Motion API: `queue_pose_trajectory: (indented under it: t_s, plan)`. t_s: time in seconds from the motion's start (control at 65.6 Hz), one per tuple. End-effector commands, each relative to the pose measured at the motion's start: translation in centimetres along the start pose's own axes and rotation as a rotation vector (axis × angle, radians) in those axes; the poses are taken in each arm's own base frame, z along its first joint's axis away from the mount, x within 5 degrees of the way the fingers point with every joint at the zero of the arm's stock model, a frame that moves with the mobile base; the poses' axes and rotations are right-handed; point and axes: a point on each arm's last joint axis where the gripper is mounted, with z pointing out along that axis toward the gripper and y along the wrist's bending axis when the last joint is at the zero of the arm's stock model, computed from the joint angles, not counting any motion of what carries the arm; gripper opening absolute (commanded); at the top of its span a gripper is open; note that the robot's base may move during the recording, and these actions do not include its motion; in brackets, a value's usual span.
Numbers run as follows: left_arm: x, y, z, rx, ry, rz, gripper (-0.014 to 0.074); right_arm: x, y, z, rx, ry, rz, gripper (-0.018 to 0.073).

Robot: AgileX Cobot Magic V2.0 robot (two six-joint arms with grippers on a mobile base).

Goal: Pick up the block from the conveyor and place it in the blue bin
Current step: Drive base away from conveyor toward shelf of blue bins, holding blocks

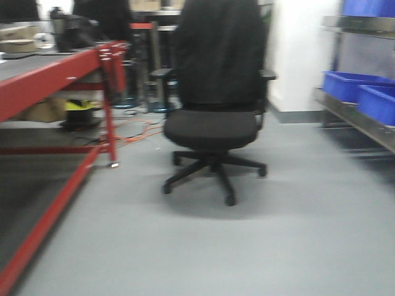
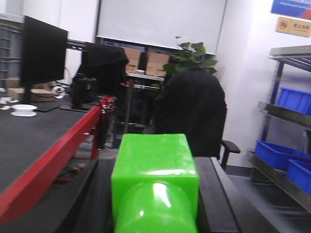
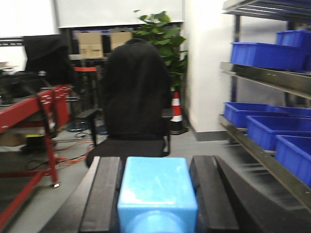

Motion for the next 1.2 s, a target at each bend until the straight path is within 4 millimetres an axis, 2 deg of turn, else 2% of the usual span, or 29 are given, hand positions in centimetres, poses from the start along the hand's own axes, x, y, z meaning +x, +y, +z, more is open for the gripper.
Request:
queue_pose_trajectory:
  t_s: [0.0, 1.189]
  plan:
    - [-0.11, 0.01, -0.05, -0.002, -0.015, -0.003, -0.0111, -0.17, -0.03, -0.06, 0.002, -0.027, -0.005, -0.0167]
    - [-0.11, 0.01, -0.05, -0.002, -0.015, -0.003, -0.0111, -0.17, -0.03, -0.06, 0.002, -0.027, -0.005, -0.0167]
